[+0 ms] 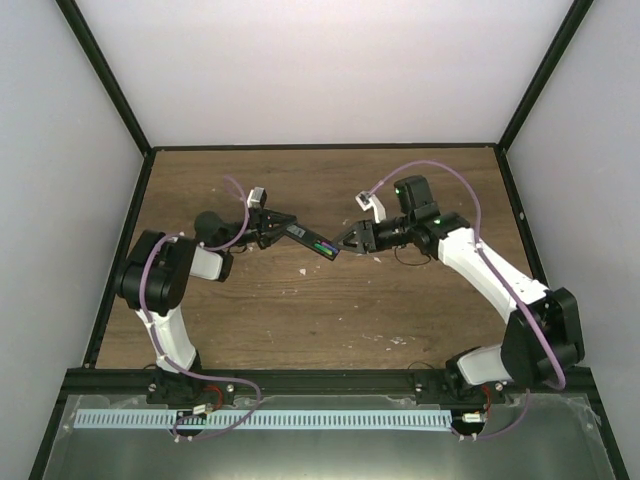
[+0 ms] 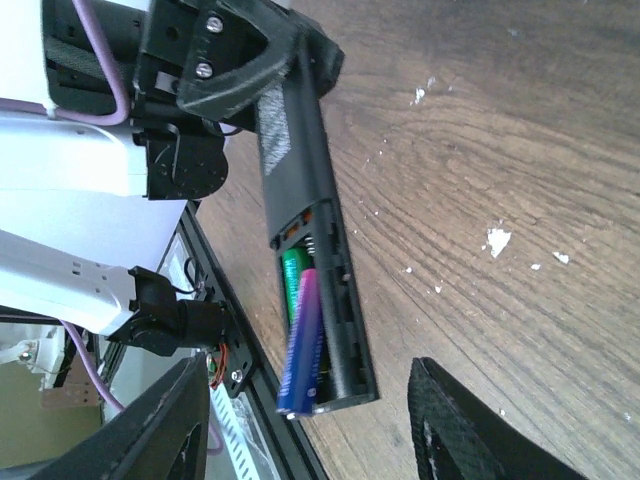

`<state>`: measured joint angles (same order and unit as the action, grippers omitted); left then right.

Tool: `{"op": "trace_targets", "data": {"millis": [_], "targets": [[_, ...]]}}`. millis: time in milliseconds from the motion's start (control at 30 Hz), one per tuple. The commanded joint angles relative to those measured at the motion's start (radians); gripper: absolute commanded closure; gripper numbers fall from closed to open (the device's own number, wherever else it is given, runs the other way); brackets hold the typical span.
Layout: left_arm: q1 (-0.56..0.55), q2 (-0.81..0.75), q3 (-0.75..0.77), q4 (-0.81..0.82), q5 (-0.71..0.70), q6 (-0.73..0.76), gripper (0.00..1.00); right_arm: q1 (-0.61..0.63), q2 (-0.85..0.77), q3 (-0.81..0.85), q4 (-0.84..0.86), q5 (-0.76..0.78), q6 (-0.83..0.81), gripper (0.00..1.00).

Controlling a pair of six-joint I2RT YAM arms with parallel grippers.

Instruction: Load the batteries into the remote control

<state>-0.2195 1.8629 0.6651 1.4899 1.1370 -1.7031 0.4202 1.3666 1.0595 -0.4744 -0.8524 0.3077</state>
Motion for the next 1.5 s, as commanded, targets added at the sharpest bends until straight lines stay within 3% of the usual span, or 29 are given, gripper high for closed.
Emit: {"op": "trace_targets", "data": {"millis": [0, 667, 1467], "targets": [[-0.001, -0.032, -0.013, 0.113, -0.012, -0.001, 1.0, -0.008, 0.039, 0.003, -0.006, -0.051, 0.013, 0.54], [-0.001, -0.034, -0.019, 0.113, 0.011, 0.015, 1.0, -0.008, 0.097, 0.006, 0.014, -0.099, -0.006, 0.69], [-0.009, -0.005, -0.001, 0.114, -0.005, 0.021, 1.0, -0.005, 0.119, 0.018, 0.002, -0.147, -0.047, 0.76]]}}
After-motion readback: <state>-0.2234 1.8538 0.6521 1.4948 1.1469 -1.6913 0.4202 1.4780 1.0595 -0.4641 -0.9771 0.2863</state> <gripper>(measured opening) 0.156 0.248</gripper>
